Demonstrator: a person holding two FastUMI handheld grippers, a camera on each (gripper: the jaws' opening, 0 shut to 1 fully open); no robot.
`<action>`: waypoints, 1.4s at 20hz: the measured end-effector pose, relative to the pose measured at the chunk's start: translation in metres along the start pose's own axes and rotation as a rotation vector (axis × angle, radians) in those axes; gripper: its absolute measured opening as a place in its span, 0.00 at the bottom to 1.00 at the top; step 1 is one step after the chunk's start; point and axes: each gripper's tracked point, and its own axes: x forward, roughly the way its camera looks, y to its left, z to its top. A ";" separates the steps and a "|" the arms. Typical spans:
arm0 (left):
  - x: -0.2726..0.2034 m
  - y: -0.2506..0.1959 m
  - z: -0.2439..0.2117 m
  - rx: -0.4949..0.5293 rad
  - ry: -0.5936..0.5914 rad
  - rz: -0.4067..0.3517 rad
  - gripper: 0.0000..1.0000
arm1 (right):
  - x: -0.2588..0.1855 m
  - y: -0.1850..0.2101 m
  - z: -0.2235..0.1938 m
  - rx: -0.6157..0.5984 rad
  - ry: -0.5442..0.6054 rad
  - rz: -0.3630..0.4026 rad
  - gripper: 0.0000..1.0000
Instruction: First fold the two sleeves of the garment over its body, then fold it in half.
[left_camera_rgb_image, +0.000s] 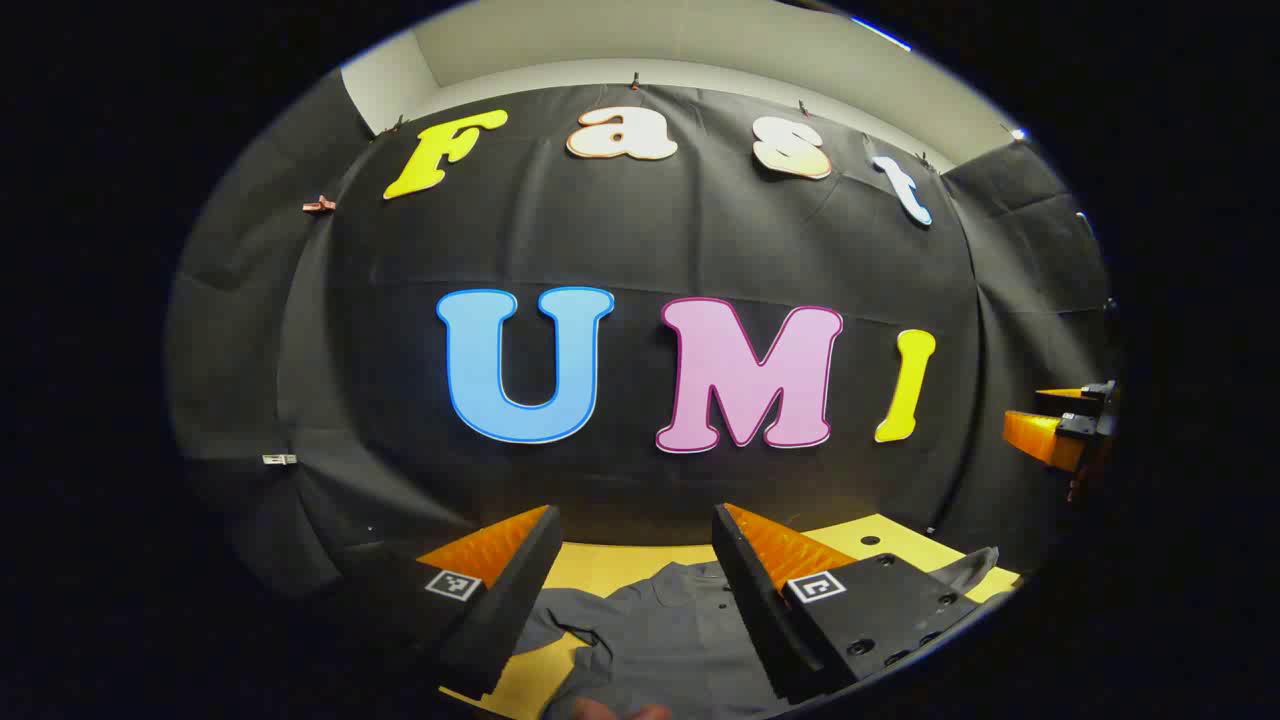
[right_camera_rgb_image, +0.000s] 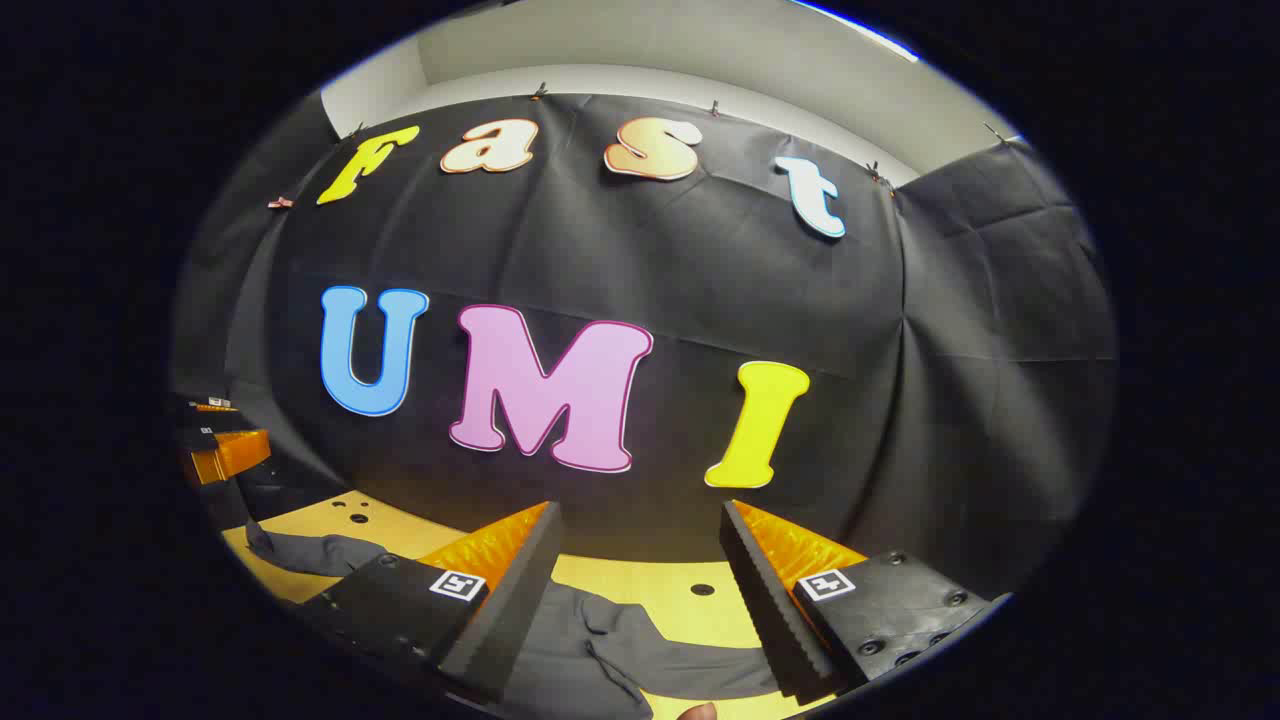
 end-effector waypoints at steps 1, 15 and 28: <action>0.002 -0.005 0.001 0.002 0.002 -0.001 0.95 | 0.001 -0.006 -0.003 0.003 0.005 -0.005 0.96; 0.017 -0.071 -0.013 0.031 0.039 0.001 0.95 | 0.011 -0.087 -0.060 -0.033 0.097 -0.039 0.97; 0.016 -0.122 -0.034 0.085 0.111 0.081 0.95 | 0.033 -0.194 -0.250 -0.004 0.426 -0.052 0.98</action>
